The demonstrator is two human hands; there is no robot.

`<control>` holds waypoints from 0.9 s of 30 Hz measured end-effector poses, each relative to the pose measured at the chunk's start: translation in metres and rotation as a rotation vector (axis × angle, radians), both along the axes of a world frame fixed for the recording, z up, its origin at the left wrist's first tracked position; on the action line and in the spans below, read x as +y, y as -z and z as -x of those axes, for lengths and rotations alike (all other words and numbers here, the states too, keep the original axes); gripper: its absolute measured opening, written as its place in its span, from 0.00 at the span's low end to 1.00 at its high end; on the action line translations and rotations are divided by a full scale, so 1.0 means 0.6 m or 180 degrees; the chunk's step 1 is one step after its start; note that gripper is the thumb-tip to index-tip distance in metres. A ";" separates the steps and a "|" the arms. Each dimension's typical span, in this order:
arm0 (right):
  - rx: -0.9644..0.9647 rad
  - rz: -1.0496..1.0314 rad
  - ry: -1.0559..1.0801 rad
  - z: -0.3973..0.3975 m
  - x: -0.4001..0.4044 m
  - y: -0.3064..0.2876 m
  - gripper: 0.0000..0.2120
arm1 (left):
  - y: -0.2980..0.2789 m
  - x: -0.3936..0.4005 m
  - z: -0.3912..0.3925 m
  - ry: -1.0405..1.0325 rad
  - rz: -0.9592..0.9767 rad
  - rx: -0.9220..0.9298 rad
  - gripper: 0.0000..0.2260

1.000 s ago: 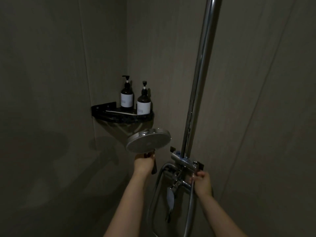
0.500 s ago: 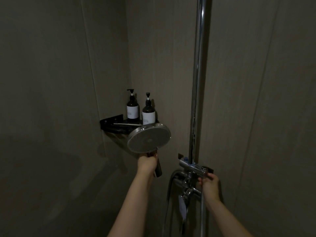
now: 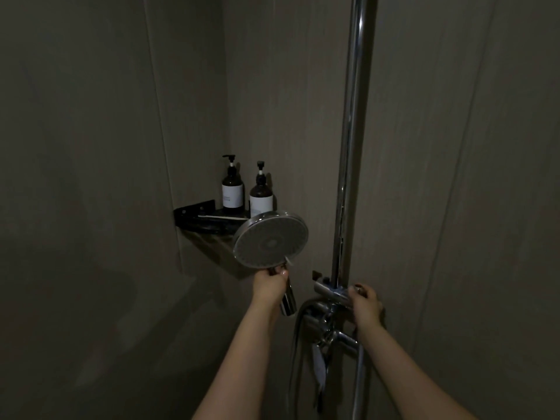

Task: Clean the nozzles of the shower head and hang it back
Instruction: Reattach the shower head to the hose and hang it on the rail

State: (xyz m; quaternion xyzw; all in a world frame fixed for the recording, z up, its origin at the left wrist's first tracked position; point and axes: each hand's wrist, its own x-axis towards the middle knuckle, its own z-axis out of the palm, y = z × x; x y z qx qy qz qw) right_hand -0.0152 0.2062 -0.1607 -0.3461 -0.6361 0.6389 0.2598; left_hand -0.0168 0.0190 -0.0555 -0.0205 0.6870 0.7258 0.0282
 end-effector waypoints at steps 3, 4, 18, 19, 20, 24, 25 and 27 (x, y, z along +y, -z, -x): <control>-0.0121 -0.0494 0.0008 -0.009 -0.007 -0.012 0.14 | 0.004 -0.002 -0.004 0.0009 0.0067 -0.0058 0.12; -0.0167 -0.0775 -0.0016 -0.015 -0.011 -0.014 0.13 | 0.005 -0.003 -0.004 0.0013 0.0073 -0.0081 0.12; 0.0067 -0.2023 -0.1239 -0.050 -0.051 -0.154 0.05 | -0.019 -0.024 -0.011 -0.0128 -0.0360 -0.0070 0.16; 0.0018 -0.2047 -0.1488 -0.045 -0.060 -0.156 0.06 | -0.023 -0.026 -0.011 -0.0234 -0.0438 -0.0025 0.17; -0.0004 -0.2131 -0.1698 -0.041 -0.067 -0.157 0.07 | -0.024 -0.028 -0.010 -0.0355 -0.0543 0.0026 0.18; 0.0200 -0.2324 -0.2214 -0.035 -0.086 -0.164 0.11 | -0.040 -0.045 -0.004 -0.0732 -0.0945 0.0258 0.13; 0.0228 -0.2337 -0.2302 -0.036 -0.092 -0.167 0.14 | -0.045 -0.048 0.000 -0.0780 -0.1153 0.0308 0.09; 0.0359 -0.2302 -0.2338 -0.037 -0.104 -0.171 0.16 | -0.059 -0.054 0.004 -0.0758 -0.1828 0.0334 0.05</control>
